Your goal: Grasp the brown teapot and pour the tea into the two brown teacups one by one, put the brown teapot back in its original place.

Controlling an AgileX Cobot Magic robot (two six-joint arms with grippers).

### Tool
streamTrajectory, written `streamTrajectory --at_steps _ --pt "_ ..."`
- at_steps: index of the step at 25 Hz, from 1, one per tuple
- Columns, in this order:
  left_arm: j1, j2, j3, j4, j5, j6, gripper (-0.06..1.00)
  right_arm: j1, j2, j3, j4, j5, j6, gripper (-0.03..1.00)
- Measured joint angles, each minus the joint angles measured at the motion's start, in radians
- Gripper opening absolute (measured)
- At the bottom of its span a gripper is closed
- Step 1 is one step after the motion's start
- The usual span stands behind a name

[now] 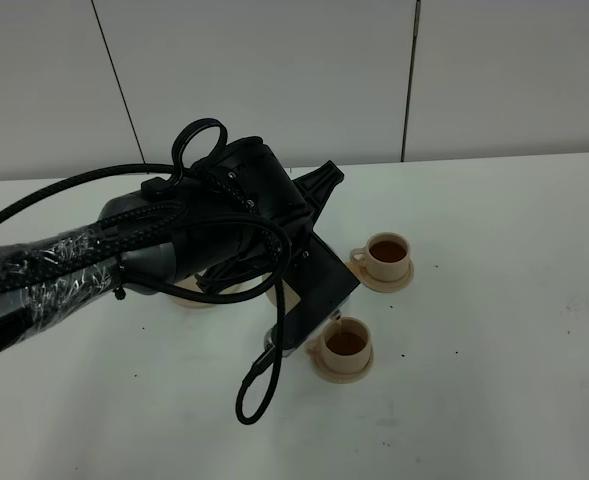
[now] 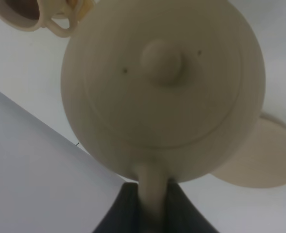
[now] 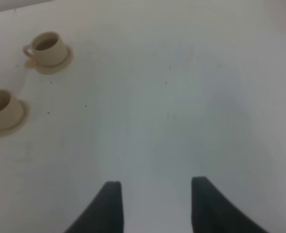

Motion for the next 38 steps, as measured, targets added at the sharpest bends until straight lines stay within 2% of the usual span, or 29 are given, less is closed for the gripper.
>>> streamTrajectory --at_steps 38 --pt "-0.002 0.0 0.0 0.001 -0.001 -0.01 0.17 0.0 0.0 0.0 0.0 0.0 0.0 0.33"
